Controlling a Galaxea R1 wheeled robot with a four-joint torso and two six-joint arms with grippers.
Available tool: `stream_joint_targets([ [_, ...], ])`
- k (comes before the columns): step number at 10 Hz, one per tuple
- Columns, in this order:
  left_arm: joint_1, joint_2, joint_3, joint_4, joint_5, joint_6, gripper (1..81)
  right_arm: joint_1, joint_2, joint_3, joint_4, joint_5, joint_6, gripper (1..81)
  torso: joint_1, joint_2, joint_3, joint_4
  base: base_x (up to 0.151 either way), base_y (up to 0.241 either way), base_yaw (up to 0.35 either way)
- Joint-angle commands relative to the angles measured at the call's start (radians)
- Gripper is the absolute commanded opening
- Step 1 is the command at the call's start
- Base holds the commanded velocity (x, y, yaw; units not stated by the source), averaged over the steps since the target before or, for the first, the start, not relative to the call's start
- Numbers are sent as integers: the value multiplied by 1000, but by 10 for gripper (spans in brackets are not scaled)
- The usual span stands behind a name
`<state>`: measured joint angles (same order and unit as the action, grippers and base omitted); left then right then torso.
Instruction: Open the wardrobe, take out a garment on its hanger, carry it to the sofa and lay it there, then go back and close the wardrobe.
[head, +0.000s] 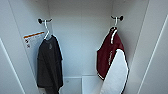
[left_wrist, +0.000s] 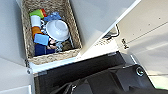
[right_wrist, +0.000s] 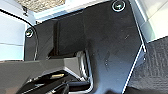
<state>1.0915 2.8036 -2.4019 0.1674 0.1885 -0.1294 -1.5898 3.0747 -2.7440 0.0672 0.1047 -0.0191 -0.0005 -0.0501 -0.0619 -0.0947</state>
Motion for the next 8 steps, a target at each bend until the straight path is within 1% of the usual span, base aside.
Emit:
stream_joint_targets([
  [1, -221, -6, -38, -6, 115, -39, 811, 49, 2, 5, 6, -57, 1, 811, 1, 0, 0, 0, 0, 0, 0],
  [2, -261, 30, -92, -6, 166, -46, 811, 50, 2, 5, 5, -59, 1, 811, 1, 0, 0, 0, 0, 0, 0],
  [4, -336, 102, -183, -5, 210, -46, 811, 50, 0, 3, 6, -59, 4, 811, 1, 0, 0, 0, 0, 0, 0],
  [7, -475, 120, -187, -26, 305, -65, 811, 50, 2, 6, 6, -57, 4, 811, 1, 0, 0, 0, 0, 0, 0],
  [8, -529, 120, -184, -40, 351, -67, 811, 50, 2, 6, 6, -57, 7, 811, 1, 0, -1, 0, 0, 0, 0],
])
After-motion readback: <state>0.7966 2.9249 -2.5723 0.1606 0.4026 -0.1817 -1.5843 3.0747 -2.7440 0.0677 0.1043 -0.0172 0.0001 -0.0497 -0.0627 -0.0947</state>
